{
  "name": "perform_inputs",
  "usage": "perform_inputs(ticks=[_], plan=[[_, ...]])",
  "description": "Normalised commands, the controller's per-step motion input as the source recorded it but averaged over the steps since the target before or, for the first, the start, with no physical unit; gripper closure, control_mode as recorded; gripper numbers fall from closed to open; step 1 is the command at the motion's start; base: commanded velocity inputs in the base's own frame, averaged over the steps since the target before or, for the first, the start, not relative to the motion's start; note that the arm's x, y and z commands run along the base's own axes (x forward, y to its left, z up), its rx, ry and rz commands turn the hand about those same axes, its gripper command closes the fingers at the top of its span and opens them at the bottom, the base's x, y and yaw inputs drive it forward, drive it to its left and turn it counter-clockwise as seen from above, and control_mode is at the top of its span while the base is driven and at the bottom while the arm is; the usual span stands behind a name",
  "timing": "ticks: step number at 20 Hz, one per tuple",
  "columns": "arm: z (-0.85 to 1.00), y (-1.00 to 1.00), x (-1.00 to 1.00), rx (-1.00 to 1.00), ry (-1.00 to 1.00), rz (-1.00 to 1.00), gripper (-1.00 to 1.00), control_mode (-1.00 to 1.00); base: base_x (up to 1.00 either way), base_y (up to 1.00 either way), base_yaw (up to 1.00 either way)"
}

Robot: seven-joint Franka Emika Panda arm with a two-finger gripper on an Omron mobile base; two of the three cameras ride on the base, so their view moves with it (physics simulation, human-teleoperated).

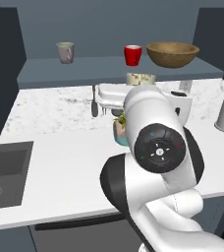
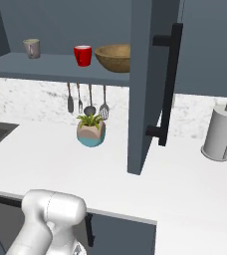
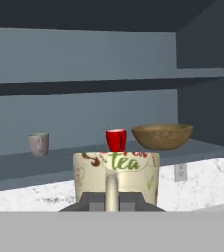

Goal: Gather all objects into one cabinet and sort the glasses and bowls to opposite sides.

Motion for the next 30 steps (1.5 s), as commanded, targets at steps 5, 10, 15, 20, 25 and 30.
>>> perform_inputs(ticks=[5,10,15,20,25,30], plan=[[0.75,0.00,0.01,-0.14,-0.31,0.02,1.00,-1.00,0.00,0.00,0.00],[0.48,0.01,0.20,-0.04,-0.13,0.00,1.00,-1.00,0.00,0.00,0.00],[0.00,0.01,0.00,0.00,0.03,0.00,1.00,-1.00,0.00,0.00,0.00],[0.00,0.00,0.00,0.00,0.01,0.00,1.00,-1.00,0.00,0.00,0.00],[0.00,0.00,0.00,0.00,0.00,0.00,1.00,-1.00,0.00,0.00,0.00],[0.14,-0.20,0.59,0.00,0.00,0.00,1.00,-1.00,0.00,0.00,0.00]])
